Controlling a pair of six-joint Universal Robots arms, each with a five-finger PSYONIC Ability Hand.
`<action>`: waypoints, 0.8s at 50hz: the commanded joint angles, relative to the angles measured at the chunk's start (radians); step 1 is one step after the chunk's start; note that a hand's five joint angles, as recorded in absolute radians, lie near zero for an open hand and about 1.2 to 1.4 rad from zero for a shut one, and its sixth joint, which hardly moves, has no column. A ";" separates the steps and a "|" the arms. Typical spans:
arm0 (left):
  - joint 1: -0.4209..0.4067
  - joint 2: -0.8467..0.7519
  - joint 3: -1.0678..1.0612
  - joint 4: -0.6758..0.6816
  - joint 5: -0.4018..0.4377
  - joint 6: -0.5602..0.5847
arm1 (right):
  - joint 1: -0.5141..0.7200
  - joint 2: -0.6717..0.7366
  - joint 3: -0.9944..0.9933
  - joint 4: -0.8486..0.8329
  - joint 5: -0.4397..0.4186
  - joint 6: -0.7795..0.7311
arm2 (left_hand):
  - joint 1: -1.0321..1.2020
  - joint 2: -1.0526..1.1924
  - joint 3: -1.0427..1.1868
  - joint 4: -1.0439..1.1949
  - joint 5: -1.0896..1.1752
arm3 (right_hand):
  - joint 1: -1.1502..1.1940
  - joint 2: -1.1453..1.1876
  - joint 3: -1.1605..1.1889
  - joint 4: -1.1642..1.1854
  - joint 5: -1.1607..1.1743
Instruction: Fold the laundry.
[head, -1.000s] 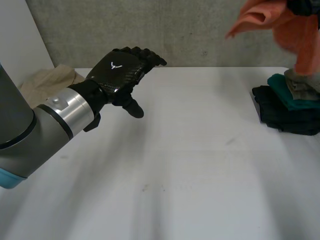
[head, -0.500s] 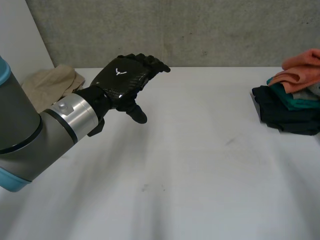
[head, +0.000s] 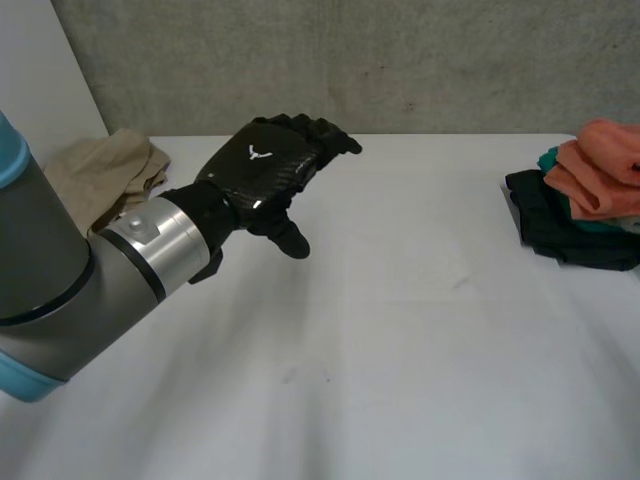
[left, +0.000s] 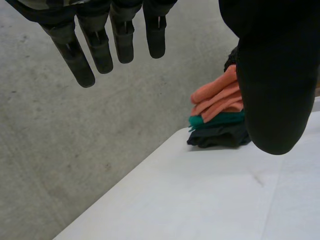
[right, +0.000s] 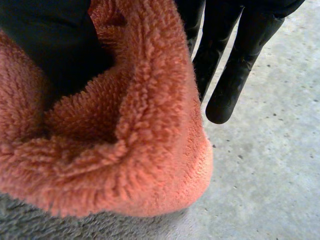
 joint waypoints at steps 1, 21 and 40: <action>-0.026 0.025 -0.027 0.015 0.010 0.001 | -0.001 0.014 0.006 -0.006 -0.023 -0.070 | 0.039 0.037 0.040 0.037 0.032 | 0.432 0.177 0.164 0.161 0.286; -0.040 0.033 -0.032 0.017 0.015 0.001 | -0.080 -0.249 0.087 0.319 0.186 -0.077 | 0.009 0.008 0.011 0.008 0.002 | -0.745 -0.999 -1.012 -1.016 -0.891; -0.034 0.044 -0.026 0.018 0.015 0.000 | -0.294 -0.390 -0.154 0.681 0.506 -0.198 | 0.009 0.008 0.011 0.008 0.002 | -0.745 -0.999 -1.012 -1.016 -0.891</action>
